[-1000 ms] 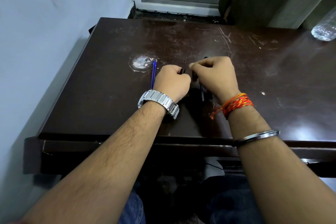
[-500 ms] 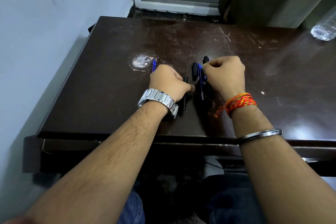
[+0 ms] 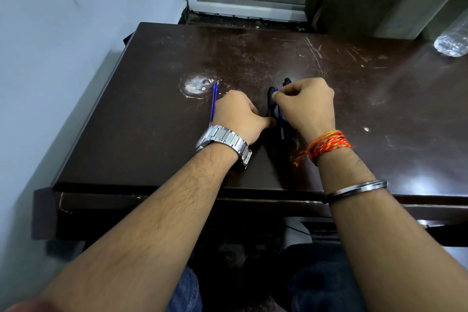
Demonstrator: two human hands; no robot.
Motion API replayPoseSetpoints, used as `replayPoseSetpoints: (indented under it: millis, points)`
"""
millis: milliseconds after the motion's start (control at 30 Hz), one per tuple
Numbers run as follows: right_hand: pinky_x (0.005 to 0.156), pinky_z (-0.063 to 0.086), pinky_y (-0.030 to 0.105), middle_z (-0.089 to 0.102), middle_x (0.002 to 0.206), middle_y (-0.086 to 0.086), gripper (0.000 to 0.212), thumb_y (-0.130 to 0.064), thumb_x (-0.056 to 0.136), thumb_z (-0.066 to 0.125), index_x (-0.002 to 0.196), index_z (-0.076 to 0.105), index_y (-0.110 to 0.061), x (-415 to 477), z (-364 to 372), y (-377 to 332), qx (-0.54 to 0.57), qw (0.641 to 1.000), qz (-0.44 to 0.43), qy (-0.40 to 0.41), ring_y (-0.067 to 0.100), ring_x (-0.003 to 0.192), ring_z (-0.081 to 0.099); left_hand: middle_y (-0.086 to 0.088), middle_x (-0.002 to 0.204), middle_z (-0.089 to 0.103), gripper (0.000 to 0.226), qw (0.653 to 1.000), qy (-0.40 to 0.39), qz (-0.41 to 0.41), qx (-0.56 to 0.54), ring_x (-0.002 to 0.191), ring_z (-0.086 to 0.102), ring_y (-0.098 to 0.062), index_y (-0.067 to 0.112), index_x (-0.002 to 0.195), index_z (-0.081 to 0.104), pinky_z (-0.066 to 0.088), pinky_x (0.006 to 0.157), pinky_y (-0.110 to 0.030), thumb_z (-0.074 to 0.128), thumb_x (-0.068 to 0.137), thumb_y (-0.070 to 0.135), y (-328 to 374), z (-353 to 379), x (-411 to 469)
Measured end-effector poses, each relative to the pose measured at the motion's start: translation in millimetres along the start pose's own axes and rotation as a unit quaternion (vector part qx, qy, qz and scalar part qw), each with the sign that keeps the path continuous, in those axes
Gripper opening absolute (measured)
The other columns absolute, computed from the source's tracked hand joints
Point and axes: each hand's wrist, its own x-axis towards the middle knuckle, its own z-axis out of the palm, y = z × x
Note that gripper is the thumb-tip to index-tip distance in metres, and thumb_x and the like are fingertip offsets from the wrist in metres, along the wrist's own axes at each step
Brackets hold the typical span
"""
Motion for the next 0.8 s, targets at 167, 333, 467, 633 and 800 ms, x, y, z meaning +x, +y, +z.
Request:
replayPoseSetpoints:
  millis: [167, 333, 467, 633, 800]
  points:
    - [0.063, 0.038, 0.011, 0.064, 0.066, -0.002, 0.012, -0.020, 0.079, 0.069, 0.079, 0.079, -0.013, -2.1, 1.5, -1.6, 0.007, 1.000, -0.016, 0.004, 0.012, 0.072, 0.062, -0.003, 0.061, 0.069, 0.021, 1.000, 0.020, -0.002, -0.005, 0.061, 0.067, -0.020, 0.011, 0.069, 0.075, 0.055, 0.057, -0.027, 0.084, 0.072, 0.029, -3.5, -7.6, 5.4]
    - [0.075, 0.047, 0.018, 0.063, 0.064, -0.005, 0.013, -0.021, 0.081, 0.068, 0.078, 0.078, -0.014, -3.9, 2.0, -5.2, 0.004, 0.999, -0.033, -0.001, 0.012, 0.076, 0.064, -0.007, 0.090, 0.073, 0.004, 0.993, 0.090, -0.035, 0.075, 0.087, 0.069, -0.024, 0.013, 0.078, 0.074, 0.058, 0.078, -0.032, 0.077, 0.077, 0.017, -18.3, -27.7, 22.5]
    - [0.071, 0.054, 0.023, 0.065, 0.066, -0.005, 0.012, -0.020, 0.081, 0.068, 0.076, 0.077, -0.016, -2.0, -2.7, -4.9, 0.009, 1.000, -0.007, 0.006, 0.013, 0.074, 0.067, -0.009, 0.094, 0.071, 0.015, 0.988, 0.087, -0.053, 0.120, 0.084, 0.067, -0.025, 0.010, 0.087, 0.072, 0.055, 0.072, -0.031, 0.077, 0.078, 0.020, -27.0, -35.2, 30.4]
    - [0.072, 0.058, 0.033, 0.068, 0.065, 0.007, 0.019, -0.027, 0.074, 0.075, 0.071, 0.076, -0.009, -2.9, -7.7, -7.1, -0.083, 0.994, -0.006, -0.067, 0.023, 0.077, 0.068, -0.009, 0.089, 0.067, 0.020, 0.986, 0.077, -0.058, 0.137, 0.070, 0.056, -0.023, 0.008, 0.086, 0.068, 0.042, 0.060, -0.029, 0.078, 0.076, 0.022, -27.0, -35.3, 31.3]
    - [0.071, 0.059, 0.033, 0.068, 0.081, 0.014, 0.026, -0.025, 0.070, 0.075, 0.087, 0.072, -0.006, -5.2, -7.8, -10.0, -0.147, 0.984, 0.000, -0.098, 0.026, 0.083, 0.067, -0.010, 0.088, 0.066, 0.020, 0.986, 0.082, -0.058, 0.134, 0.072, 0.057, -0.024, 0.008, 0.081, 0.064, 0.043, 0.058, -0.029, 0.078, 0.075, 0.021, -25.5, -37.7, 30.0]
